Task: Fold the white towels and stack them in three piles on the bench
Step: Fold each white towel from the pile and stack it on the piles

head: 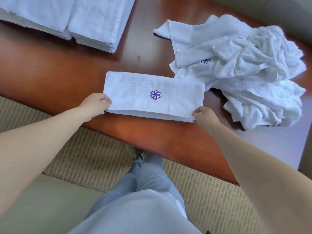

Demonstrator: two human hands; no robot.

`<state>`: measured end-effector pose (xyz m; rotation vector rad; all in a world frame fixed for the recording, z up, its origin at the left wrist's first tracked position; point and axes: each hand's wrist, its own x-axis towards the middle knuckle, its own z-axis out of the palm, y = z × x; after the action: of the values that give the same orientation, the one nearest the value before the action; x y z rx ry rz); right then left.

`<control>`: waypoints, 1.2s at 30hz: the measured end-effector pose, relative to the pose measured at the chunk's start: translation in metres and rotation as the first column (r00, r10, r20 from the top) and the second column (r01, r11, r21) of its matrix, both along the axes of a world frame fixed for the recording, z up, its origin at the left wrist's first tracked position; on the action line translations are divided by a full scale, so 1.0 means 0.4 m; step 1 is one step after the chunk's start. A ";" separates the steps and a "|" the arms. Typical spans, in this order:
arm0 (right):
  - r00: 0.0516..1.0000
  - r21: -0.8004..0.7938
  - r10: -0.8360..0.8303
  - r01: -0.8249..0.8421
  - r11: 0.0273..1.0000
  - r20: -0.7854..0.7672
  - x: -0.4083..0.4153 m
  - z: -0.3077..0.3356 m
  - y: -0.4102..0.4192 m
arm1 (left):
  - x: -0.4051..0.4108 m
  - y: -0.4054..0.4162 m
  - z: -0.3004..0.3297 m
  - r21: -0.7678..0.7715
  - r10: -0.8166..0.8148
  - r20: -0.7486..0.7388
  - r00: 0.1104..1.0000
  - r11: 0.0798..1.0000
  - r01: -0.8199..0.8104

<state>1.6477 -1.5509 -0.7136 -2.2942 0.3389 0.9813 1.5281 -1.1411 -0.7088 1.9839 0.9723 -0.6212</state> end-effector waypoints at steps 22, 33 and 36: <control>0.878 -0.396 0.353 -0.213 0.893 0.324 -0.063 0.006 0.148 | 0.034 -0.126 -0.006 0.462 -0.480 -0.050 0.876 0.767 0.446; 0.498 -0.438 0.610 -0.427 0.791 0.616 -0.041 -0.259 0.267 | 0.134 -0.194 -0.284 0.744 -0.791 0.069 0.608 0.447 0.497; 0.456 -0.440 0.606 -0.423 0.792 0.652 -0.035 -0.284 0.255 | 0.136 -0.186 -0.314 0.796 -0.816 0.121 0.565 0.420 0.435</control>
<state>1.6336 -1.4490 -0.8271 -2.8343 -0.7220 0.0758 1.5824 -1.2155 -0.8343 3.0623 -0.0319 -0.0392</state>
